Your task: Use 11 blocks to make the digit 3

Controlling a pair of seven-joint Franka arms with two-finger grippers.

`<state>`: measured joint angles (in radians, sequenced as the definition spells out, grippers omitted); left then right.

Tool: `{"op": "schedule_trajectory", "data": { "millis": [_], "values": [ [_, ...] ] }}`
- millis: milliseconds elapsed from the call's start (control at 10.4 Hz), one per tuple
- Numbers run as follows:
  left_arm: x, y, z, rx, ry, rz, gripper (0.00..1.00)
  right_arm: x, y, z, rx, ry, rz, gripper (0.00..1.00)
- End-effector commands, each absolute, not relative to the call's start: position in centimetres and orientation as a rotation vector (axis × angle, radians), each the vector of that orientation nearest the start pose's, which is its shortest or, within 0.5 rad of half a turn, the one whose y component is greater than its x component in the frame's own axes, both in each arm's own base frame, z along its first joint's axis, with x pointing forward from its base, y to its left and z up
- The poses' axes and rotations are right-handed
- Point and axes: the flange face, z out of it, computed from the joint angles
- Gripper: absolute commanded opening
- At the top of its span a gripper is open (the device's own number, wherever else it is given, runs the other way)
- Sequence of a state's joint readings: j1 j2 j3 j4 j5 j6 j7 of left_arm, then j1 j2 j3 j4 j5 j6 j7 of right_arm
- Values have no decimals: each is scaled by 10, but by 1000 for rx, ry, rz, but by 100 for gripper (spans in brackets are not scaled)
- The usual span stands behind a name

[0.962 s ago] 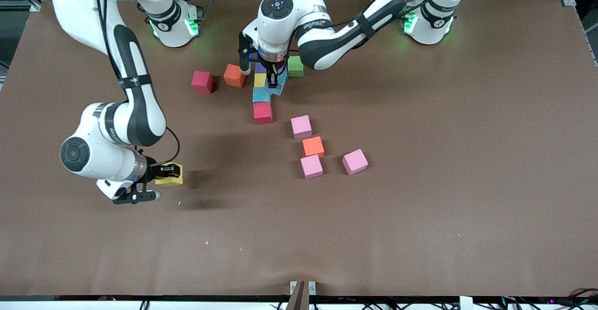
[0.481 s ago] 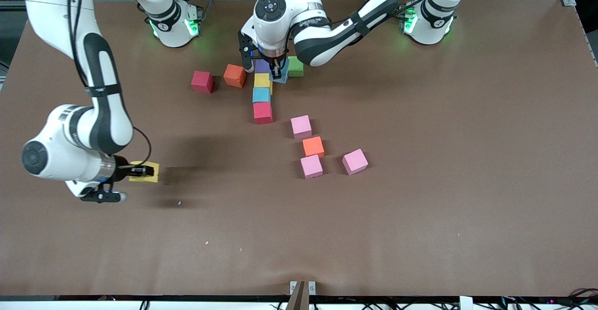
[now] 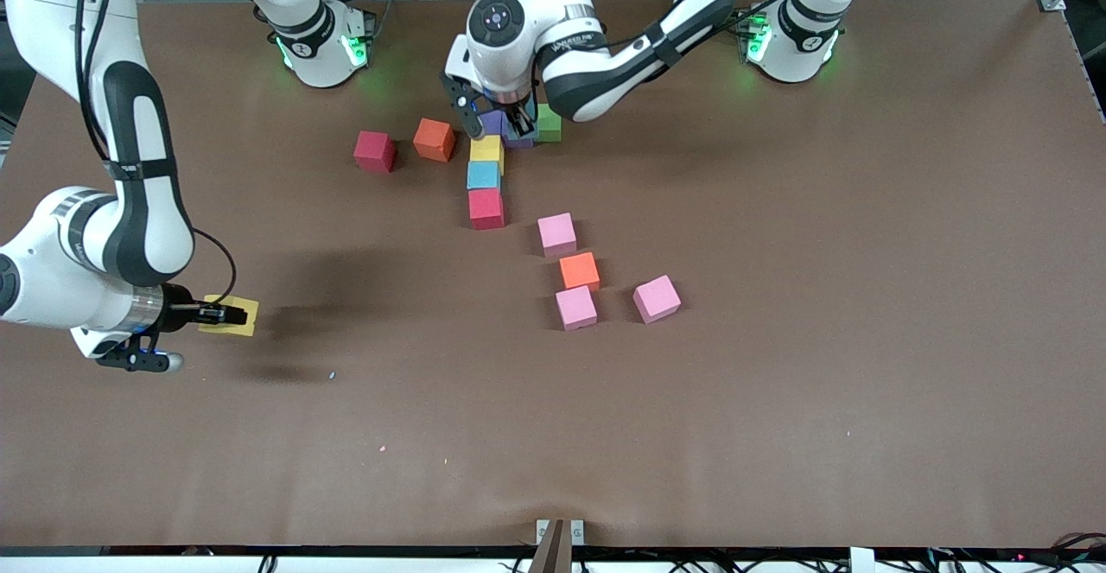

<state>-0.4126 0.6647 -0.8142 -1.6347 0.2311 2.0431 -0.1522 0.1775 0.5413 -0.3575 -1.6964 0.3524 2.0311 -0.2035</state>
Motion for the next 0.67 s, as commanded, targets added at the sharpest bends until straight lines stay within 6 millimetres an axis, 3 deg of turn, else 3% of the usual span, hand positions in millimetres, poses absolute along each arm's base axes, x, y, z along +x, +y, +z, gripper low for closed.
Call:
{"op": "schedule_trajectory", "data": {
  "millis": [0,96,289,577],
  "values": [
    [332,-585,311,-2838,1657,360,0,644,-85,287,-2974,198,216,22],
    [332,-585,307,-2839,1652,370,0,643,-86,287,-2973,200,218,22],
    [350,-588,289,-2859,1646,385,0,642,-98,289,-2970,225,209,22],
    [364,-595,272,-2789,1763,349,0,641,-108,296,-2965,235,190,22]
  ]
}}
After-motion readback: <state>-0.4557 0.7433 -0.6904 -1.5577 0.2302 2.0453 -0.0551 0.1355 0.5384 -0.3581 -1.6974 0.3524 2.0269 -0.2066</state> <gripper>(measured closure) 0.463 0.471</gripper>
